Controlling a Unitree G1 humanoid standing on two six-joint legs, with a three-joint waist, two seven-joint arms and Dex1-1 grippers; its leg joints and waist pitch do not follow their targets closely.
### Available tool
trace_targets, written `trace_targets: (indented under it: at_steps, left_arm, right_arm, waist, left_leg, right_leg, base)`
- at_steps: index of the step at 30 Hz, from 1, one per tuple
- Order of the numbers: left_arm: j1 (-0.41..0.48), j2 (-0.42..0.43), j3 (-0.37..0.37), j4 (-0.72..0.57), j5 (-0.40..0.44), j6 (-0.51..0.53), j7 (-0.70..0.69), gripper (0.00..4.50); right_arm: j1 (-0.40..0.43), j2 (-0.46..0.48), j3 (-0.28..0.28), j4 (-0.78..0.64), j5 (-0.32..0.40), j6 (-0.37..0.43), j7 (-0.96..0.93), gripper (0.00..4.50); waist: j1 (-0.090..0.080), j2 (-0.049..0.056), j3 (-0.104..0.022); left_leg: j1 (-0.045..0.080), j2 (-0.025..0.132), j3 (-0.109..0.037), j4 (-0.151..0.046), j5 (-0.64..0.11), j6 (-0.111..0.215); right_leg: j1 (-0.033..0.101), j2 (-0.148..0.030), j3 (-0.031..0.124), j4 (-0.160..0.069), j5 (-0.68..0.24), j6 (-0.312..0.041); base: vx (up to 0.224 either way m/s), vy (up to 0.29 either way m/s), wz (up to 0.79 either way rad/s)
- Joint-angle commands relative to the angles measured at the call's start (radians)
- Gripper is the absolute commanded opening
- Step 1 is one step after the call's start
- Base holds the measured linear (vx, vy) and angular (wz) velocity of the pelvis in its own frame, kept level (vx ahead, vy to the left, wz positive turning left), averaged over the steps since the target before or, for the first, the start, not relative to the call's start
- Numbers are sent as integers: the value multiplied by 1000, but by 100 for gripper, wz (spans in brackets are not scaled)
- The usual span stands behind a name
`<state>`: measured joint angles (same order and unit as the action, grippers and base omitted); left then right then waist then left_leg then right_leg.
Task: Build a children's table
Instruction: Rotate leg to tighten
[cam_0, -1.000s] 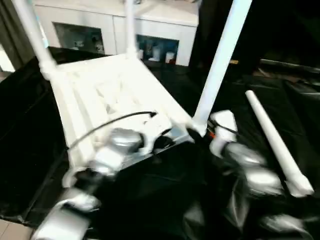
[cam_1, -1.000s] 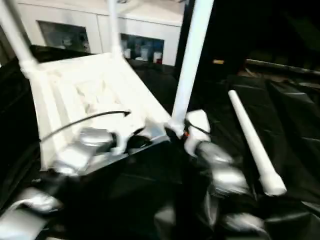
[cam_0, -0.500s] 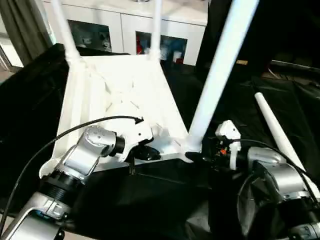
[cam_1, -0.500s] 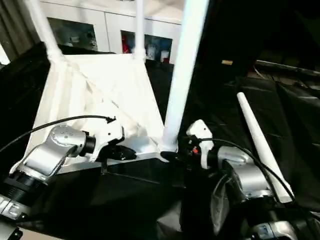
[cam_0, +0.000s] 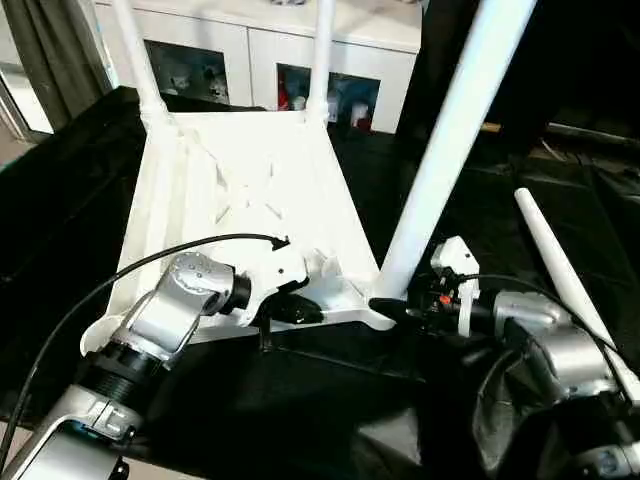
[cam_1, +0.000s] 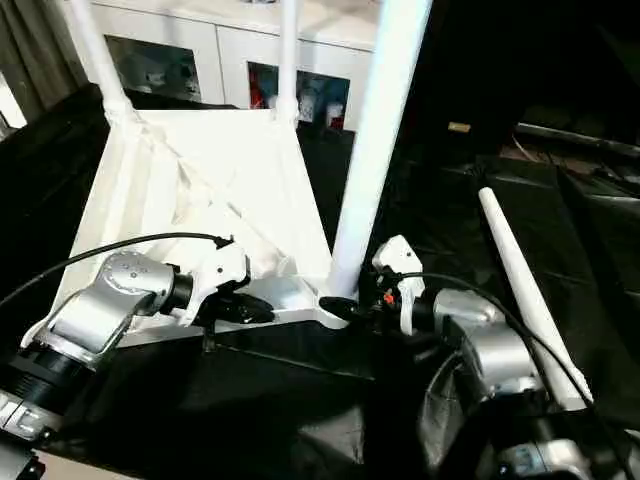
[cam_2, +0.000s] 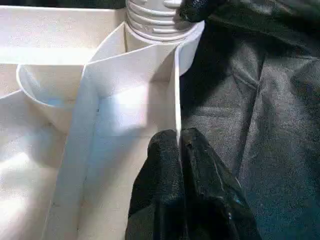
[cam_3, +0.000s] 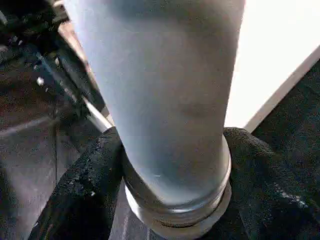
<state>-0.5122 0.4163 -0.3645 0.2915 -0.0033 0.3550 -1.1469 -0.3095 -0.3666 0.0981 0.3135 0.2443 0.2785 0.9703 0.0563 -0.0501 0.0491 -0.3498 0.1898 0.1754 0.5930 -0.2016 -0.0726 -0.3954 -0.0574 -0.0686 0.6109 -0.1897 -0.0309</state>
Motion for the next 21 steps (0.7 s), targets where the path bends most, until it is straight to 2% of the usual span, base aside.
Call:
trace_targets:
  at_steps: [1,3,5,6,7,8,9,10,12,14,15,18,21]
  left_arm:
    - [-6,-48,-12,45,30,28,88,0]
    - [-16,-76,0,67,38,38,140,0]
    - [-44,-152,30,118,48,76,266,0]
    - [-54,-183,39,134,49,92,309,0]
    - [-70,-239,46,162,54,110,377,0]
    - [-70,-239,46,162,54,110,377,0]
    - [-77,-286,31,171,57,117,401,0]
    - [-78,-316,16,167,58,118,404,0]
    - [-78,-340,2,161,58,119,404,0]
    - [-77,-353,-7,153,57,119,399,0]
    - [-78,-358,-11,151,57,118,395,0]
    - [-80,-342,-16,153,66,101,375,0]
    - [-79,-302,-11,157,69,78,346,0]
  right_arm:
    - [16,40,3,24,-14,13,-92,271]
    - [20,68,-12,36,-21,17,-156,270]
    - [26,149,-58,68,-42,38,-344,270]
    - [25,184,-77,81,-49,48,-421,270]
    - [18,246,-101,107,-67,51,-548,270]
    - [18,246,-101,107,-67,51,-548,270]
    - [1,299,-109,135,-77,46,-626,269]
    - [-14,327,-100,149,-90,24,-660,269]
    - [-25,346,-86,157,-106,1,-679,269]
    - [-31,353,-71,158,-117,-13,-675,269]
    - [-33,356,-68,158,-119,-17,-672,325]
    - [-39,348,-75,147,-111,-22,-646,339]
    - [-38,309,-75,120,-98,-19,-583,345]
  waist:
    - [-4,5,-49]
    - [-7,5,-46]
    - [-12,4,-43]
    - [-10,4,-43]
    - [-14,8,-43]
    - [-19,6,-41]
    - [-21,7,-41]
    - [-26,7,-40]
    - [-31,7,-41]
    - [-32,14,-45]
    - [-34,12,-44]
    - [-35,15,-45]
    - [-33,13,-47]
  left_leg:
    - [7,46,-11,-72,-187,33]
    - [10,45,-13,-73,-226,15]
    - [11,42,-14,-75,-254,1]
    - [16,42,-15,-74,-270,-3]
    - [15,39,-22,-75,-294,-10]
    - [12,38,-20,-76,-297,-10]
    - [19,37,-22,-75,-317,-14]
    - [20,36,-27,-76,-343,-13]
    - [16,36,-28,-77,-351,-11]
    - [14,40,-31,-82,-342,-7]
    - [10,42,-30,-85,-337,-3]
    - [9,44,-29,-89,-336,3]
    - [6,45,-26,-89,-314,8]
  right_leg:
    - [43,-86,56,-87,-287,-185]
    - [39,-86,54,-98,-376,-158]
    - [32,-85,54,-106,-443,-132]
    - [29,-88,52,-111,-474,-123]
    - [30,-91,48,-117,-543,-92]
    - [27,-88,48,-122,-553,-82]
    - [20,-90,45,-129,-585,-69]
    - [19,-90,41,-132,-613,-57]
    - [23,-90,39,-134,-614,-47]
    - [27,-92,39,-133,-568,-50]
    - [28,-90,40,-131,-527,-59]
    - [31,-90,45,-125,-466,-87]
    - [35,-91,49,-118,-406,-110]
  base:
    - [0,0,0]
    - [0,0,0]
    - [0,0,0]
    - [0,0,0]
    - [0,0,0]
    - [0,0,0]
    - [0,0,0]
    - [0,0,0]
    - [0,0,0]
    - [0,0,0]
    - [0,0,0]
    - [0,0,0]
    - [0,0,0]
